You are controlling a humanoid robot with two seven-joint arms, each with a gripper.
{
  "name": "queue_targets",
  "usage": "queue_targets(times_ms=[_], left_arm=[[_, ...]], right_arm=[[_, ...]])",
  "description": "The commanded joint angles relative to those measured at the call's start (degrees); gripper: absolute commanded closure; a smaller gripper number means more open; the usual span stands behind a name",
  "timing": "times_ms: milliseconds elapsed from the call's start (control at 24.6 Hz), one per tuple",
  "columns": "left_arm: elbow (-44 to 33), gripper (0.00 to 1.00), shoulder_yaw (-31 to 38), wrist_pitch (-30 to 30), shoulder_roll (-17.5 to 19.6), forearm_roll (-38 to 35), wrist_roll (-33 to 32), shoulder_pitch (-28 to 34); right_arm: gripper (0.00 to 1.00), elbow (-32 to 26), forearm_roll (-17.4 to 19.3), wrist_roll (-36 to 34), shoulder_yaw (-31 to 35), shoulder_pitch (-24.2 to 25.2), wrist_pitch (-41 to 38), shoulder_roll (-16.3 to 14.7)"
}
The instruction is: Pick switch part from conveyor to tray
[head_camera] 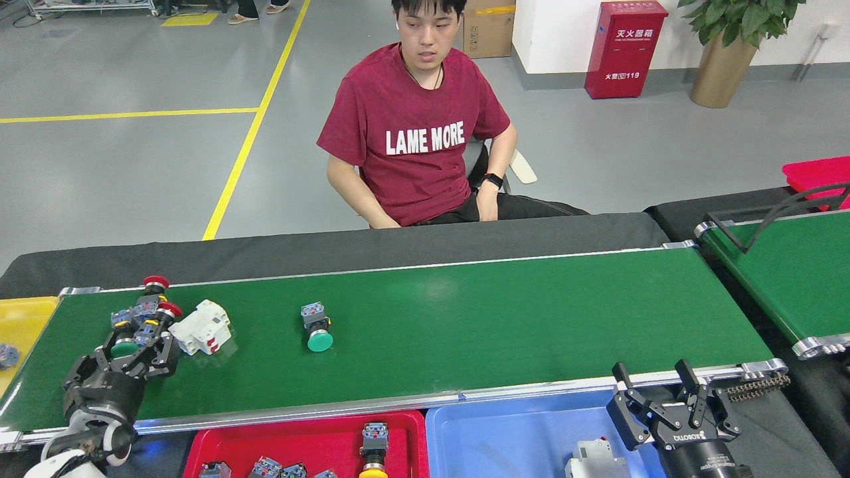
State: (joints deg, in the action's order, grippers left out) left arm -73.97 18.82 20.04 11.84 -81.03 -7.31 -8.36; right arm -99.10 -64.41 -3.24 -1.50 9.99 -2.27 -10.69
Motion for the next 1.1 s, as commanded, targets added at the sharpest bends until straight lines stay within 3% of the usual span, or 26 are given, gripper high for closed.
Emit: queue_targets(times_ms=[0,122,203,325,528,609,649,731,1055], left_arm=[[-7.0,0.60,0.0,7.8,0.2,2.7,0.7,3.4],[-18.0,0.60,0.0,18.5,-0.2,5.5,0.7,13.5],[-23.9,0.60,-0.2,24.0,-2.7,5.7,0.7,19.0],[-27.9,0.61,-1.1,25.0,-6.4,5.5,0.6,23.3],[-27.9,0.58,-5.1,25.0,-5.7,5.5,0.6,25.7],[-27.8,0.52,-4.8,25.0,-6.0,5.6,0.6,26.8],[-27.8,0.40,-4.7,25.0,-6.6,5.6,0.6,27.4],[-27.8,0.00,-4.6,25.0,-6.9,5.6,0.5,29.4],[-27.9,0.00,-4.5,25.0,-8.9,6.8,0.6,31.4]], right_arm=[[0.02,-0.8,0.1,0.0,0.4,-0.7,0.2,-0.3],[0.02,-0.7,0.1,0.2,0.4,-0.9,0.2,-0.3],[0.02,-0.7,0.1,0.3,0.4,-1.1,0.3,-0.3],[0.02,-0.7,0.1,0.5,0.4,-1.1,0.2,-0.2],[0.02,-0.7,0.1,0.6,0.4,-1.2,0.2,0.0],[0.02,-0.7,0.1,0.6,0.4,-1.2,0.2,0.1],[0.02,-0.7,0.1,0.6,0.4,-1.2,0.2,0.0],[0.02,-0.7,0.1,0.6,0.4,-1.2,0.2,0.0],[0.02,-0.7,0.1,0.6,0.4,-1.2,0.1,-0.2]])
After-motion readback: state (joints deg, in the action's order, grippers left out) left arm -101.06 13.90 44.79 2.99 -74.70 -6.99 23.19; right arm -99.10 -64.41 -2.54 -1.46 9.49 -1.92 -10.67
